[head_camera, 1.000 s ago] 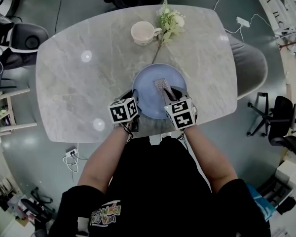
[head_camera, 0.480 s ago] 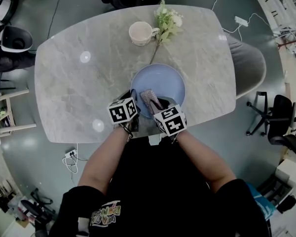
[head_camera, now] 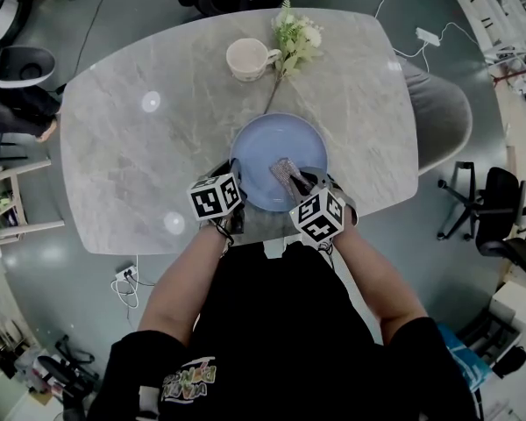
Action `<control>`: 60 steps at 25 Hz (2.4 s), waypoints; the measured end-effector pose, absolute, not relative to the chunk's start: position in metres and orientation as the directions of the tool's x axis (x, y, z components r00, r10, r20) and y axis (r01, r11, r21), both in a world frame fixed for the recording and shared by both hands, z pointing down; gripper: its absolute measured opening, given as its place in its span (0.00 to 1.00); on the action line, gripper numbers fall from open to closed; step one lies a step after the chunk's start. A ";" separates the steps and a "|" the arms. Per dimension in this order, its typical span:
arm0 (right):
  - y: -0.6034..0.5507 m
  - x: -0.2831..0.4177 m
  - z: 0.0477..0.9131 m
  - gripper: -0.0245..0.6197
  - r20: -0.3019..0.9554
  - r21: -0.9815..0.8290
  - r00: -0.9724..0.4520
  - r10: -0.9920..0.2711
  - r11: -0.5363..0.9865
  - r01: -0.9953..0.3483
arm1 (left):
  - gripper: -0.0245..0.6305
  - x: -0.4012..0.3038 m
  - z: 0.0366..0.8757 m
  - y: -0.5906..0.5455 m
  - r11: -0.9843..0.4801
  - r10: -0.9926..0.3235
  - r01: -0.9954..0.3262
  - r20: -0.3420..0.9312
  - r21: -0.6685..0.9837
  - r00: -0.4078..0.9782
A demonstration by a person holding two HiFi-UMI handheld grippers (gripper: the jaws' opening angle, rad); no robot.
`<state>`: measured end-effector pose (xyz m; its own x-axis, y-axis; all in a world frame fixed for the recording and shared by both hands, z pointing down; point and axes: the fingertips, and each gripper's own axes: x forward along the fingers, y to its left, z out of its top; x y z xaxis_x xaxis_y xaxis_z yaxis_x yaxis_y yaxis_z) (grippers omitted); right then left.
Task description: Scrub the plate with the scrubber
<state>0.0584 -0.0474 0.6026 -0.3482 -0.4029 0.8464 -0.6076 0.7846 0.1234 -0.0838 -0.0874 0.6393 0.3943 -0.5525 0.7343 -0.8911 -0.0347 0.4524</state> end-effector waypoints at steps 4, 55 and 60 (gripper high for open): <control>-0.056 0.074 0.604 0.15 0.855 0.228 -0.286 -0.432 0.810 -0.540 | 0.08 -0.083 0.639 -0.087 -0.037 -0.553 -0.889 0.732 0.456 0.398; -0.101 0.163 0.462 0.15 0.459 -0.194 -0.609 -0.647 0.596 -0.779 | 0.07 -0.045 0.488 -0.045 -0.216 -0.850 -0.957 0.445 0.194 0.282; -0.069 0.167 0.434 0.15 0.396 -0.169 -0.671 -0.627 0.668 -0.724 | 0.07 -0.023 0.444 -0.011 -0.225 -0.887 -0.957 0.369 0.184 0.279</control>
<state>0.1673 -0.0686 0.4340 -0.6708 -0.6270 0.3961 -0.7245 0.6682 -0.1691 -0.0226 -0.0112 0.4440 0.2793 -0.8866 0.3687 -0.9569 -0.2249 0.1840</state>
